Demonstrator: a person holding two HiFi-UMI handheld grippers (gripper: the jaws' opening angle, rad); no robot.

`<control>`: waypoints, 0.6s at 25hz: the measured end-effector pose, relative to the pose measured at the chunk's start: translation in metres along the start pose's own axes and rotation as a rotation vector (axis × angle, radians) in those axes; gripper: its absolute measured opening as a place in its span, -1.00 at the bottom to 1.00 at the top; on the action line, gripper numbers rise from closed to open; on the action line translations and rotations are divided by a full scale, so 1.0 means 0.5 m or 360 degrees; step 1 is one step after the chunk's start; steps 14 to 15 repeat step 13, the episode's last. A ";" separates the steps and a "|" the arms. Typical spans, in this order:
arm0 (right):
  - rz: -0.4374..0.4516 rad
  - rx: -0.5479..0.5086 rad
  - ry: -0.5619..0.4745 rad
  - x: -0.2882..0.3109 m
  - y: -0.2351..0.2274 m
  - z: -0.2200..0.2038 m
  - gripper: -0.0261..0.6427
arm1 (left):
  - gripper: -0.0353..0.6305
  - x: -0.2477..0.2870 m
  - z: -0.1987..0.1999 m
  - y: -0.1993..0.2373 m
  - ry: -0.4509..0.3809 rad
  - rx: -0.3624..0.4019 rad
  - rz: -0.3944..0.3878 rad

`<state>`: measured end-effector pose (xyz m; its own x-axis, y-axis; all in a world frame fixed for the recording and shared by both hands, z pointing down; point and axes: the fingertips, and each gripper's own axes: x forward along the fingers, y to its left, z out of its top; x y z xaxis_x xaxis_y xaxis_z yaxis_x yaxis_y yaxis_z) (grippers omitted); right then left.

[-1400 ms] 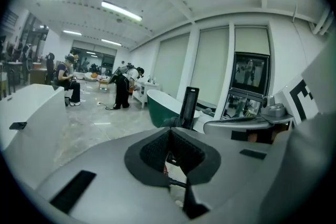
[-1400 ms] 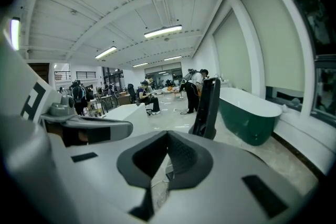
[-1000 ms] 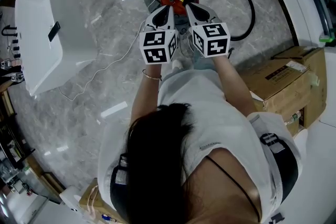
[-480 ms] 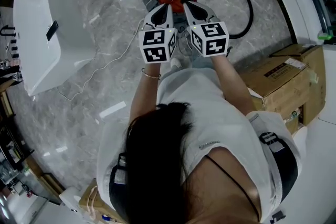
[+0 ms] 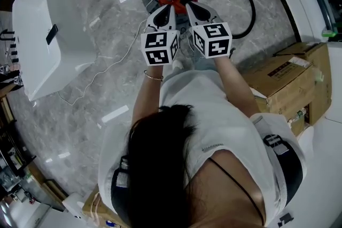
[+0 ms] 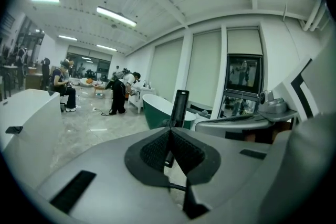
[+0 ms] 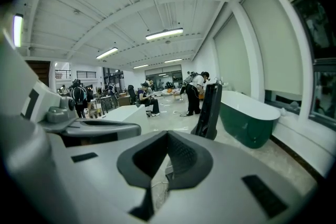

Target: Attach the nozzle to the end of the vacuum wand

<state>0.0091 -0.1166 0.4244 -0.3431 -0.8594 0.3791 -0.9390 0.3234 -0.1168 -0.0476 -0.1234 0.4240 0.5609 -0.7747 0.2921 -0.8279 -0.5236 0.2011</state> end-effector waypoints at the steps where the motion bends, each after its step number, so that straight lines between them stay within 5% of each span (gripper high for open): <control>1: -0.0002 -0.0009 -0.0001 -0.001 0.000 0.001 -0.88 | -0.88 -0.001 -0.001 -0.002 0.0003 0.0000 -0.0002; 15: 0.0001 -0.0054 0.0010 -0.004 0.019 -0.008 -0.88 | -0.88 -0.014 -0.002 -0.002 -0.0016 -0.0005 -0.0001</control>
